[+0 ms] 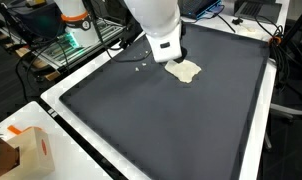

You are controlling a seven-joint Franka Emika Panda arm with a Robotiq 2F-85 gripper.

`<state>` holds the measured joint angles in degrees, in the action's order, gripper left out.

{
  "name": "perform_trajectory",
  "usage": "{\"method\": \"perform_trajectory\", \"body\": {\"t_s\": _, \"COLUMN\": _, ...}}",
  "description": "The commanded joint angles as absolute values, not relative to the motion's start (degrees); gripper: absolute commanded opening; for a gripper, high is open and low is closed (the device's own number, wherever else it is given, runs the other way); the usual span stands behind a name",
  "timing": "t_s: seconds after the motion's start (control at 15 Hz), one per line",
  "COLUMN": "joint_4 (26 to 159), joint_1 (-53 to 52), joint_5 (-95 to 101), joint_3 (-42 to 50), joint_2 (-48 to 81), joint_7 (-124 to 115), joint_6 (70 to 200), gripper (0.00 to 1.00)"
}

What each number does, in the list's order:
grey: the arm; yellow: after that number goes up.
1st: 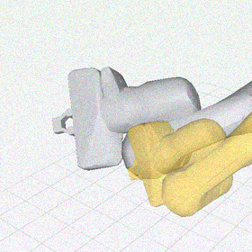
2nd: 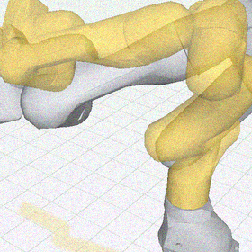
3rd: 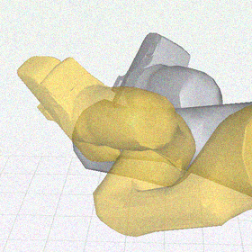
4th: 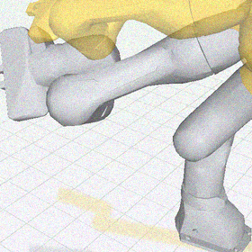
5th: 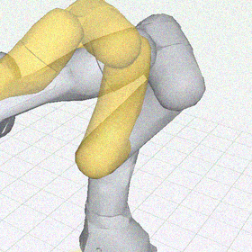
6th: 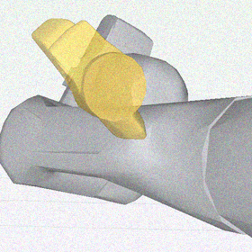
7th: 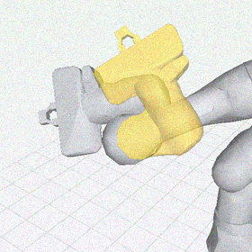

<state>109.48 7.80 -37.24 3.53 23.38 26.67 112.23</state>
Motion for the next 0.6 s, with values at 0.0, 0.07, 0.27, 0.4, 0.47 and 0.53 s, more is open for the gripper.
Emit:
{"method": "perform_trajectory", "body": {"t_s": 0.0, "joint_4": 107.8, "joint_1": 9.89, "joint_5": -37.97, "joint_3": 1.21, "joint_2": 26.99, "joint_7": 30.61, "joint_6": 114.13, "gripper": 0.19}}
{"method": "perform_trajectory", "body": {"t_s": 0.07, "joint_4": 107.77, "joint_1": 10.25, "joint_5": -37.88, "joint_3": 0.84, "joint_2": 27.62, "joint_7": 31.57, "joint_6": 114.5, "gripper": 0.19}}
{"method": "perform_trajectory", "body": {"t_s": 0.27, "joint_4": 108.26, "joint_1": 10.91, "joint_5": -36.62, "joint_3": 0.38, "joint_2": 29.01, "joint_7": 33.74, "joint_6": 114.87, "gripper": 0.19}}
{"method": "perform_trajectory", "body": {"t_s": 0.4, "joint_4": 108.7, "joint_1": 10.91, "joint_5": -35.62, "joint_3": 0.67, "joint_2": 29.43, "joint_7": 33.95, "joint_6": 115.52, "gripper": 0.19}}
{"method": "perform_trajectory", "body": {"t_s": 0.47, "joint_4": 109.04, "joint_1": 10.79, "joint_5": -35.2, "joint_3": 0.87, "joint_2": 29.39, "joint_7": 33.63, "joint_6": 116.15, "gripper": 0.19}}
{"method": "perform_trajectory", "body": {"t_s": 0.53, "joint_4": 109.63, "joint_1": 10.5, "joint_5": -34.57, "joint_3": 1.2, "joint_2": 29.21, "joint_7": 33.02, "joint_6": 117.27, "gripper": 0.19}}
